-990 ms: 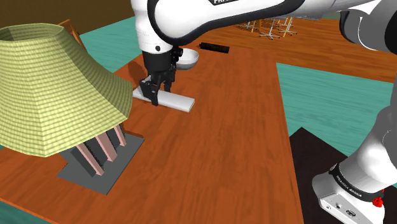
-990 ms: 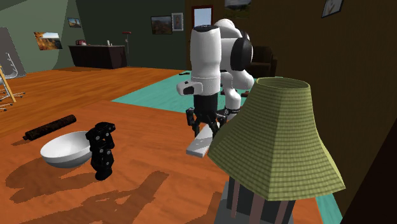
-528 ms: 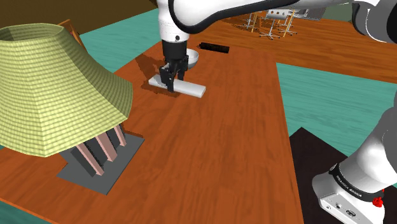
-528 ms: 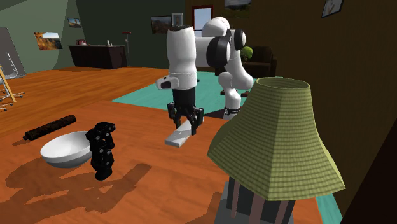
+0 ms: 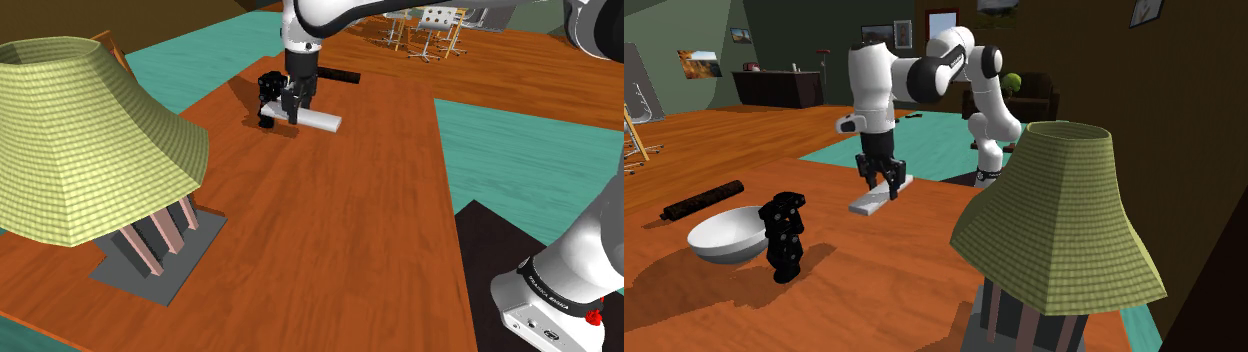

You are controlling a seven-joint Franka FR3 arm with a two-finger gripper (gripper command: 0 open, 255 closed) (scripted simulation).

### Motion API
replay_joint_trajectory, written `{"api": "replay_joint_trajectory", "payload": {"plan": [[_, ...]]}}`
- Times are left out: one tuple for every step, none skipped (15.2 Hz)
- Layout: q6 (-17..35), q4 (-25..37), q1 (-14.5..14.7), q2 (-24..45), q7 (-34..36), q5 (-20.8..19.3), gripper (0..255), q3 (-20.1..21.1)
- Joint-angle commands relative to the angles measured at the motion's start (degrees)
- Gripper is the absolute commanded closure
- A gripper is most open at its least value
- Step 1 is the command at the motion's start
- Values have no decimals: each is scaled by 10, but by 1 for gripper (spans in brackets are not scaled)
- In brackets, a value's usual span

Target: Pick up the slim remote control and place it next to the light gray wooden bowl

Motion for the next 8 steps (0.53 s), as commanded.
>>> {"api": "replay_joint_trajectory", "payload": {"plan": [[-2, 7, -17, 5, -25, 2, 255, -7], [-4, 11, -25, 7, -36, 3, 255, -10], [-6, 16, -33, 10, -48, 3, 255, -13], [-8, 22, -41, 14, -59, 4, 255, -16], [-11, 29, -48, 18, -71, 5, 255, -20], [-13, 37, -56, 23, -82, 5, 255, -23], [-17, 46, -63, 28, -93, 6, 255, -26], [-20, 55, -71, 35, -104, 6, 255, -29]]}}
